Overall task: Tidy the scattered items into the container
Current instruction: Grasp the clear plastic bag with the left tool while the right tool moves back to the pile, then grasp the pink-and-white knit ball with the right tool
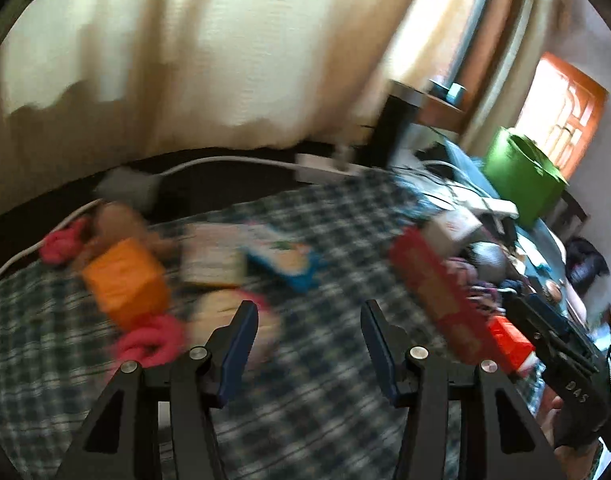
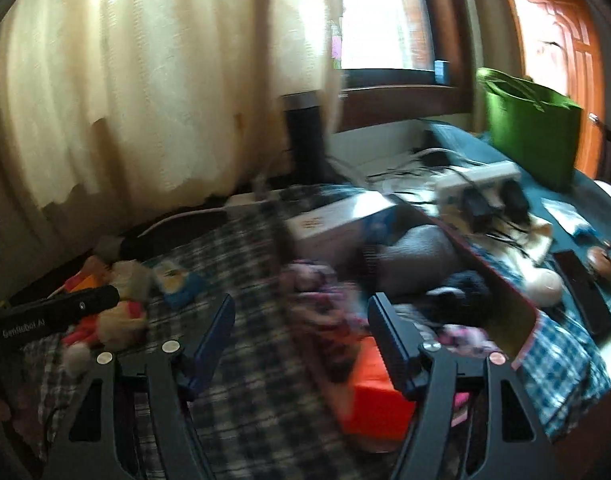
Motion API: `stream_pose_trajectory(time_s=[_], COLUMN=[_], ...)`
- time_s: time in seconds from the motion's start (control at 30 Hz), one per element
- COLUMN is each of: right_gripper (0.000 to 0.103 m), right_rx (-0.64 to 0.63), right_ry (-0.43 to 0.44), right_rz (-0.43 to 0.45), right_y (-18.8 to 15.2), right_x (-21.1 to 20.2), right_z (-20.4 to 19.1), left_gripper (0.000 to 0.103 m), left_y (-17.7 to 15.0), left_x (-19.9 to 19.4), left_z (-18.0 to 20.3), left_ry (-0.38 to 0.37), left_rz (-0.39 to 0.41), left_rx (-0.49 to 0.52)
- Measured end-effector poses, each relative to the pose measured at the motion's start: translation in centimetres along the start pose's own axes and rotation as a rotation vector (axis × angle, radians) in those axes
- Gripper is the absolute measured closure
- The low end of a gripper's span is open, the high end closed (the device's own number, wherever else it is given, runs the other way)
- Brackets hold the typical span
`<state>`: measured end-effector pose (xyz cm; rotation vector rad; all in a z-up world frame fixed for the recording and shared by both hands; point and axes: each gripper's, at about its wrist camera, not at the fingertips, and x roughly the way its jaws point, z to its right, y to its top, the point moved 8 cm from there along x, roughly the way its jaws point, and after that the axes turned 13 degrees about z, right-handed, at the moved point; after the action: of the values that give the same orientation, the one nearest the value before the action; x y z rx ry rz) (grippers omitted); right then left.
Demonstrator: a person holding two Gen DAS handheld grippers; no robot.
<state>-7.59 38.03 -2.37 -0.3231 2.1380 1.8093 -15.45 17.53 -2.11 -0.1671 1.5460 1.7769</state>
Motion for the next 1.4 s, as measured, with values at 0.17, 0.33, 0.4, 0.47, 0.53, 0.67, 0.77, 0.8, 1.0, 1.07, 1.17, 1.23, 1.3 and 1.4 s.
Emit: stream_pose_trajectory(time_s=[0.17,0.33,0.4,0.47,0.53,0.67,0.77,0.8,1.0,1.07,1.17,1.23,1.3,1.4], right_gripper=[0.025,0.025,0.025,0.025,0.025,0.025,0.025,0.025,0.025,0.025,0.025,0.025,0.025,0.025], right_rx=[-0.04,-0.037,-0.042,-0.049,-0.057,-0.059,-0.061,-0.063,-0.082,-0.084,-0.088,-0.093,-0.099,-0.114], right_ry=[0.118,0.201,0.204,0.201,0.197,0.187,0.192,0.196,0.228,0.238,0.25,0.26,0.27,0.29], right_rz=[-0.039,-0.114,-0.132,-0.146,-0.16,-0.171,-0.178,-0.18,-0.203,-0.213,-0.233,-0.248,-0.26,-0.273], right_y=[-0.6,-2.1,-2.6,-3.0,-3.5,-3.8,-3.9,-3.9,-4.0,-4.2,-4.5,-4.9,-5.1,-5.5], right_x=[1.3,2.8,3.2,3.5,3.9,4.4,4.9,5.1,6.1,6.6,7.3,7.9,8.3,8.9], right_z=[-5.0,-8.7,-9.5,-10.0,-10.5,-11.0,-11.5,-11.8,-13.5,-13.9,-14.6,-15.2,-15.8,-16.9], left_gripper=[0.048,0.048,0.048,0.048,0.048,0.048,0.048,0.048,0.048,0.066,0.066,0.066,0.066,0.066], left_y=[-1.2,-3.4,-4.3,-5.3,-6.1,-6.5,-7.2,-7.5,-8.2,-8.2,-8.0,-7.6,-7.1,-6.0], left_x=[-2.3,-2.6,-2.1,-1.4,-0.7,-0.3,0.3,0.5,0.7,0.7,0.4,0.0,-0.5,-1.4], left_z=[-7.2,-11.2,-11.0,-10.3,-9.5,-8.6,-8.5,-8.5,-8.1,-8.2,-8.3,-8.1,-7.9,-7.7], left_ry=[0.096,0.117,0.079,0.04,0.003,-0.014,-0.045,-0.049,-0.022,-0.022,-0.024,-0.024,-0.032,-0.043], left_rz=[0.006,-0.019,-0.037,-0.062,-0.074,-0.068,-0.1,-0.114,-0.131,-0.133,-0.131,-0.119,-0.1,-0.068], left_rx=[-0.087,-0.131,-0.108,-0.062,-0.001,0.079,0.074,0.077,0.132,0.126,0.117,0.12,0.121,0.122])
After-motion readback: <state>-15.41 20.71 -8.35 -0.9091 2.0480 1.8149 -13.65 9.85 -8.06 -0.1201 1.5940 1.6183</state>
